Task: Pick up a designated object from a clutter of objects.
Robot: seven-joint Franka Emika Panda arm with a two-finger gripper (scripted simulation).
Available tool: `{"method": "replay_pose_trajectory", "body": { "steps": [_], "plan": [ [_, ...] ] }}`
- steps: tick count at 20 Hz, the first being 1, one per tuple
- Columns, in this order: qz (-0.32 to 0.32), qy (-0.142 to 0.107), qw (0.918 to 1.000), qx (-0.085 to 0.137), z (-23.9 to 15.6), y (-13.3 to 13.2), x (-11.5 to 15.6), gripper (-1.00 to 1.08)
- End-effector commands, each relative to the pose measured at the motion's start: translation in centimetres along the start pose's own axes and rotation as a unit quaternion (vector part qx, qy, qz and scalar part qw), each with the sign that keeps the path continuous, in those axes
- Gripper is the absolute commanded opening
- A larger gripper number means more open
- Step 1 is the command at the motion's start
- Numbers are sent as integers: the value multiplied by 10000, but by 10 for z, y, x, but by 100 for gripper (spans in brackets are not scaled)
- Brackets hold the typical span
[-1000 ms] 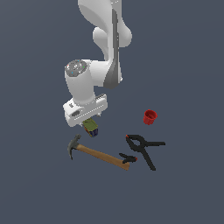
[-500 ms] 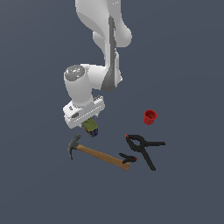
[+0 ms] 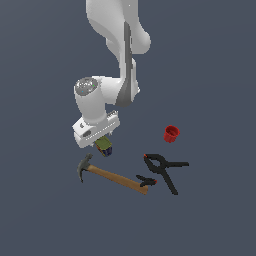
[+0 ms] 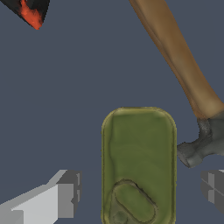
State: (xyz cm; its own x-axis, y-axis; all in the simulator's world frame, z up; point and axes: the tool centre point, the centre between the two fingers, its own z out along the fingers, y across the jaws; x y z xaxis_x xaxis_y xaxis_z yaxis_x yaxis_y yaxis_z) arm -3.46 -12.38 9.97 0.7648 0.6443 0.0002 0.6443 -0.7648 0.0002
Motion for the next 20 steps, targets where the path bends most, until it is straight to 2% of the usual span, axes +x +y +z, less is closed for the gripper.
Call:
{"method": "replay_pose_trajectory", "body": {
  "steps": [1, 7, 12, 13, 20],
  "plan": [
    [-1, -3, 10000, 3, 10, 0, -1, 100],
    [-11, -2, 10000, 1, 35, -1, -1, 100],
    [-15, -1, 10000, 1, 41, 0, 0, 100],
    [-15, -1, 10000, 1, 41, 0, 0, -100],
    [-15, -1, 10000, 1, 41, 0, 0, -100]
  ]
}}
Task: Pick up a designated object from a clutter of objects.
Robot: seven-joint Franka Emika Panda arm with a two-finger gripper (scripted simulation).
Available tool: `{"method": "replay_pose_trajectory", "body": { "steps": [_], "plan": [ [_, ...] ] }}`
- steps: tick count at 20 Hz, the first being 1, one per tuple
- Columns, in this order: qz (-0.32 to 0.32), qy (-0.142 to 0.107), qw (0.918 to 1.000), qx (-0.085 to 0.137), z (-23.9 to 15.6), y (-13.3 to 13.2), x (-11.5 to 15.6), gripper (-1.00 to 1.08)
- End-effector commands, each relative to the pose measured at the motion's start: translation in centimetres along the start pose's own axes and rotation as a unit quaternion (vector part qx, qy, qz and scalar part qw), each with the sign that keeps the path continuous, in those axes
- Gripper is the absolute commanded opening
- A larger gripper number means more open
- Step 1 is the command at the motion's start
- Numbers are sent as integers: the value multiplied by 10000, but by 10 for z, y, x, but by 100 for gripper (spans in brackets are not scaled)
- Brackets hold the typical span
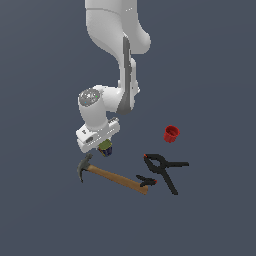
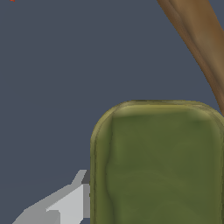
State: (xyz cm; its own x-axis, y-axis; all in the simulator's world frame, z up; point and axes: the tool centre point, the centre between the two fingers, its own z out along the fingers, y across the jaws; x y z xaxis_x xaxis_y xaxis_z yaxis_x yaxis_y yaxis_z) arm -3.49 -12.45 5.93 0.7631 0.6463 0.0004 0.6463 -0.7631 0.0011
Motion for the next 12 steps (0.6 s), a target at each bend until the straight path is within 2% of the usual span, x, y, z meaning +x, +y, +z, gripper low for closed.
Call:
{"method": "replay_pose_trajectory", "body": {
  "steps": [1, 7, 12],
  "plan": [
    [-2, -2, 10000, 5, 1, -1, 0, -100],
    [-1, 0, 10000, 1, -4, -2, 4, -100],
    [0, -2, 10000, -1, -21, -9, 21, -100]
  ]
}}
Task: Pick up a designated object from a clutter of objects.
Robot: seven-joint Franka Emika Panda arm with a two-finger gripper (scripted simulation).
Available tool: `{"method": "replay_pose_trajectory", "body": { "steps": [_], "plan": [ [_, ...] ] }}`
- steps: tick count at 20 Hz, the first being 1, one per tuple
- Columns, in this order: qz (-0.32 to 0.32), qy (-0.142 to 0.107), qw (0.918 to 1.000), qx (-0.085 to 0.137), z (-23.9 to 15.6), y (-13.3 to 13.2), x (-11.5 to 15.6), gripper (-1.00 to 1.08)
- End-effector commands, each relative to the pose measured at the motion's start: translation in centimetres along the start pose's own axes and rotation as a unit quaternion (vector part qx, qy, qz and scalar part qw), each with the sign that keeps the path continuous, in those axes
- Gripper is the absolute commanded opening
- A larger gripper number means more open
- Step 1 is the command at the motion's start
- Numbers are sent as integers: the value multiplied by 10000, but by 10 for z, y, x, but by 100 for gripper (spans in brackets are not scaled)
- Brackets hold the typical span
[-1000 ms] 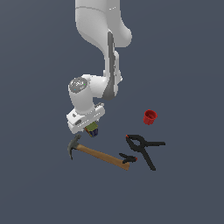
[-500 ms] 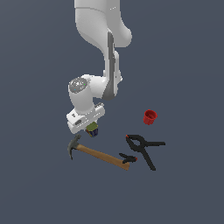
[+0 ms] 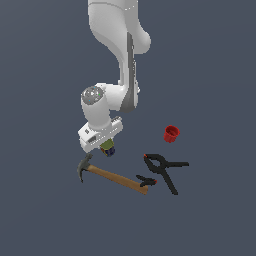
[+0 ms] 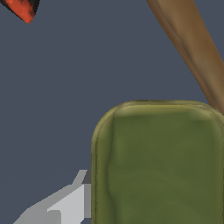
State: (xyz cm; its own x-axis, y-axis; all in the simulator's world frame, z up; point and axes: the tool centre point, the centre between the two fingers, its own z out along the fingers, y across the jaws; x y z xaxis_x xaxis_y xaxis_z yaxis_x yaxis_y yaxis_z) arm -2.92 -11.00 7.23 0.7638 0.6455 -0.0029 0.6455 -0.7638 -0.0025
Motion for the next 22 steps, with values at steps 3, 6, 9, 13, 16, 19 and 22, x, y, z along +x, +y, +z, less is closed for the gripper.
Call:
{"method": "replay_pose_trajectory", "body": {
  "steps": [3, 6, 9, 13, 16, 19, 22],
  "plan": [
    [-5, 14, 10000, -19, -23, -8, 22, -100],
    [-4, 11, 10000, -21, -42, -17, 42, -100],
    [-3, 8, 10000, -24, -65, -26, 64, -100],
    [-2, 6, 10000, -26, -98, -40, 96, -100],
    [-2, 6, 10000, -26, -123, -51, 122, -100],
    [-2, 6, 10000, -26, -148, -62, 148, -100],
    [-2, 6, 10000, -26, -172, -71, 172, -100]
  ]
}}
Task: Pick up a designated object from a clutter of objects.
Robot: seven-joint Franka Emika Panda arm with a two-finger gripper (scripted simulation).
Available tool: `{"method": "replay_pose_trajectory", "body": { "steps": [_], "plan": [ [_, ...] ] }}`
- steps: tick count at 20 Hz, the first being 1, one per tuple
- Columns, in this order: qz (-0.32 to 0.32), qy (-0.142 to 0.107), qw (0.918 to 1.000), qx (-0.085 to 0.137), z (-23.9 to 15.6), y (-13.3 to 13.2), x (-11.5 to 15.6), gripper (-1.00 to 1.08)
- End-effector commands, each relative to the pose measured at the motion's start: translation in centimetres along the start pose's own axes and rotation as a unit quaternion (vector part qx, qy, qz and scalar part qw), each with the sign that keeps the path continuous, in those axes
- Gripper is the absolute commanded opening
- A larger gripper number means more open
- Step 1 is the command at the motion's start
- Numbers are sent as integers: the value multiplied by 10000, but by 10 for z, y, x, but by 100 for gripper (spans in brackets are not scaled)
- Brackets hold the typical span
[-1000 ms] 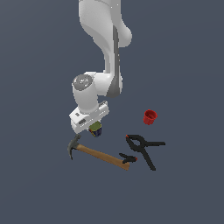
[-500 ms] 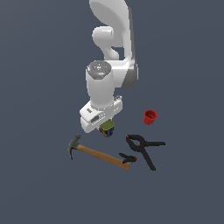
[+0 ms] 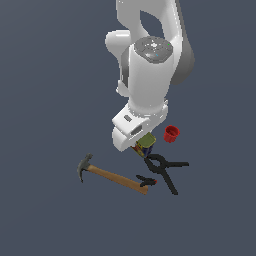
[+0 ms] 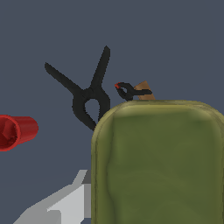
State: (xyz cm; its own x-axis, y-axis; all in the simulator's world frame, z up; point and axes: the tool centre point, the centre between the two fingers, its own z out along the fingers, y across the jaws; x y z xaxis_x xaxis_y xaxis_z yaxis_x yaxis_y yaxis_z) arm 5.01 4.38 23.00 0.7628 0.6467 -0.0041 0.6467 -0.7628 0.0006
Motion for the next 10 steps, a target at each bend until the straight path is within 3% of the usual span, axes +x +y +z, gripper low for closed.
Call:
{"method": "replay_pose_trajectory", "body": {
  "steps": [1, 10],
  "plan": [
    [5, 12, 10000, -10, -22, -8, 20, -100],
    [7, 17, 10000, -3, -77, -29, 77, -100]
  ]
}}
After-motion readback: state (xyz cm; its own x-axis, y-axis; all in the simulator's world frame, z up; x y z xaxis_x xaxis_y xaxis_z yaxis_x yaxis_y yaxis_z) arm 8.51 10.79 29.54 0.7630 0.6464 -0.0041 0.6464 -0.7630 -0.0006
